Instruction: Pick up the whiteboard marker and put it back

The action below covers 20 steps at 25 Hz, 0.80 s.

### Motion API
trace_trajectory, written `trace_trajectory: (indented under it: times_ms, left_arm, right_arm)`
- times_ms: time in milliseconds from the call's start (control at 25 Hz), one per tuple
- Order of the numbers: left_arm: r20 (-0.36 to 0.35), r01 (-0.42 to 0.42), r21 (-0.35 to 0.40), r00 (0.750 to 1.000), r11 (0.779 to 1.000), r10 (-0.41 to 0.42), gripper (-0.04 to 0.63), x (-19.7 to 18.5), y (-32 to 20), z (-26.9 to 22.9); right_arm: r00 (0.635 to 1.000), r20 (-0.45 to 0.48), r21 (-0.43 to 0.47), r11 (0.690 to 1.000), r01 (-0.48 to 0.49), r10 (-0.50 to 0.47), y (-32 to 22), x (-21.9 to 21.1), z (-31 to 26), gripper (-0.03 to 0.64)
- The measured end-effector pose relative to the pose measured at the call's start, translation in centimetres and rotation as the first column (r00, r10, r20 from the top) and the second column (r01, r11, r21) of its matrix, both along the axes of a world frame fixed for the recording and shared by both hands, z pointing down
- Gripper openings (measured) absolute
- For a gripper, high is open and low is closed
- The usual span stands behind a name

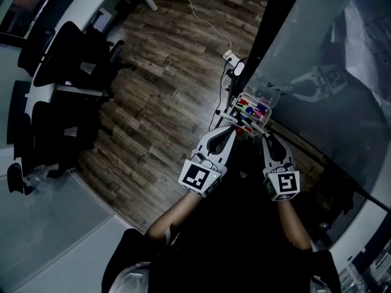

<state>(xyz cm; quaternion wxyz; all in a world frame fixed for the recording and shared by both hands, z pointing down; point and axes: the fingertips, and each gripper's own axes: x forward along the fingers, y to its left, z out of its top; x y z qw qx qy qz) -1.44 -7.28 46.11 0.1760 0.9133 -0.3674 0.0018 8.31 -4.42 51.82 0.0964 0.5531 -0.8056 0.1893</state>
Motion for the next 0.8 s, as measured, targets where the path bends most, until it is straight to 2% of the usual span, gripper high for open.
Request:
trace_trajectory:
  times_ms: [200,400,800]
  left_arm:
    - [0.017,-0.022,0.023,1.0,0.999,0.021,0.008,0.14,0.06,0.34]
    - [-0.001,0.0,-0.005,1.0,1.0,0.0,0.008,0.1,-0.15,0.15]
    - [0.003,-0.008,0.006,1.0,1.0,0.008,0.008,0.1,0.0,0.07]
  right_arm:
    - [1.0,-0.002,-0.003,1.0,0.003,-0.003,0.17,0.24,0.73,0.084]
    - [1.0,-0.006,-0.002,1.0,0.01,-0.01,-0.25,-0.14,0.22,0.084]
    - [1.0,-0.007,-0.001,1.0,0.029,-0.029,-0.08,-0.45,0.01,0.086]
